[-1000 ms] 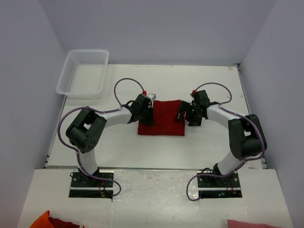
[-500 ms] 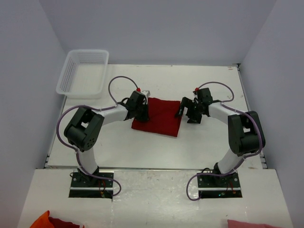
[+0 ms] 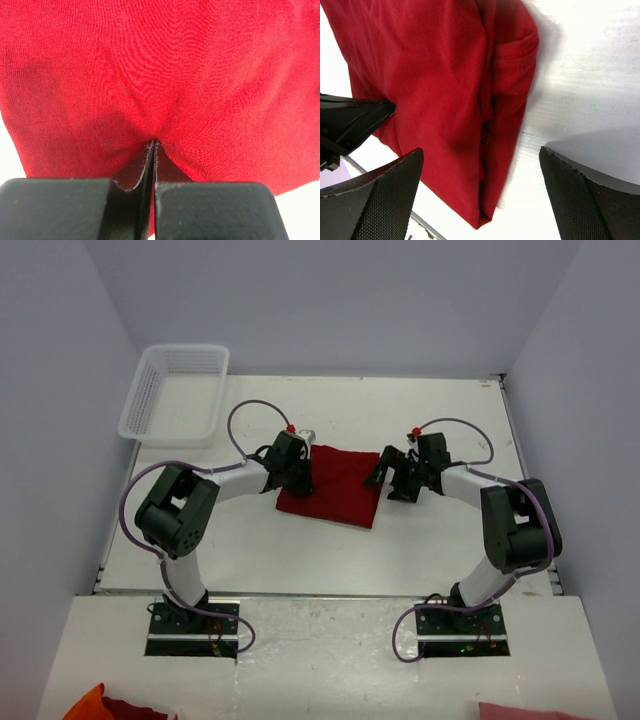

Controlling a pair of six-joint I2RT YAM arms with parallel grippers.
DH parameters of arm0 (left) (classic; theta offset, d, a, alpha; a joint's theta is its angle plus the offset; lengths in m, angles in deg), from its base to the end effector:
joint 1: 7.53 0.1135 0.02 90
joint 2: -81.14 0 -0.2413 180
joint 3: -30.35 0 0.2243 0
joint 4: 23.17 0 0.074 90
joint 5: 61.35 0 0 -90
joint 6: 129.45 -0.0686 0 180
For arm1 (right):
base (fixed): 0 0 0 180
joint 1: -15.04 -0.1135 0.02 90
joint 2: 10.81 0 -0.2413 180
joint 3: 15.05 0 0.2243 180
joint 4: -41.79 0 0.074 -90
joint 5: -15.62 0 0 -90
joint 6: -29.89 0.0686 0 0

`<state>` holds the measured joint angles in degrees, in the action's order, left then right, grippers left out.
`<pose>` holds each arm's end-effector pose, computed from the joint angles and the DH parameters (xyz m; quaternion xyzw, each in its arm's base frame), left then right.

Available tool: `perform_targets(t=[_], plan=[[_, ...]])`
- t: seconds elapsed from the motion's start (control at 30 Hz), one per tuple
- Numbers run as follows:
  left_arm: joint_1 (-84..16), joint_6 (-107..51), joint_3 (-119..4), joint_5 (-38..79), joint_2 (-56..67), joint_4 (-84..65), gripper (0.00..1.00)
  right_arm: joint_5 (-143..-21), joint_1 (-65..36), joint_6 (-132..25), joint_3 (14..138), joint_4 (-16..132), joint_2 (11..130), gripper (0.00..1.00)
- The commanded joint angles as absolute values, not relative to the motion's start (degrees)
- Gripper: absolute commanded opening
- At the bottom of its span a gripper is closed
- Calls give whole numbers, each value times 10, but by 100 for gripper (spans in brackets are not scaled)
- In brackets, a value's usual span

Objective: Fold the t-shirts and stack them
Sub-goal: Put the neatly folded tshirt into the corner of the board with the right arm

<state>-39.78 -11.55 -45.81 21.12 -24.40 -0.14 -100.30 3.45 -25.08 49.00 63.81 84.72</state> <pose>0.3054 -0.2033 0.1234 0.0570 0.9432 -0.2149 0.2471 0.3028 0.0927 0.1275 0.1192 0.9205 0.3164 0.1960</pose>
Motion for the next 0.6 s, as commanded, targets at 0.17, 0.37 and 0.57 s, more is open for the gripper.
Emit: perform_targets(t=[0.17,0.37,0.57], plan=[[-402,-126,-449,210,-256,21,0,-986,18,-206,438,645,850,99],[-408,-122,-446,200,-246,19,0,-979,-6,-173,436,622,864,99],[-424,-118,-435,192,-234,12,0,-973,-27,-152,475,617,912,98]])
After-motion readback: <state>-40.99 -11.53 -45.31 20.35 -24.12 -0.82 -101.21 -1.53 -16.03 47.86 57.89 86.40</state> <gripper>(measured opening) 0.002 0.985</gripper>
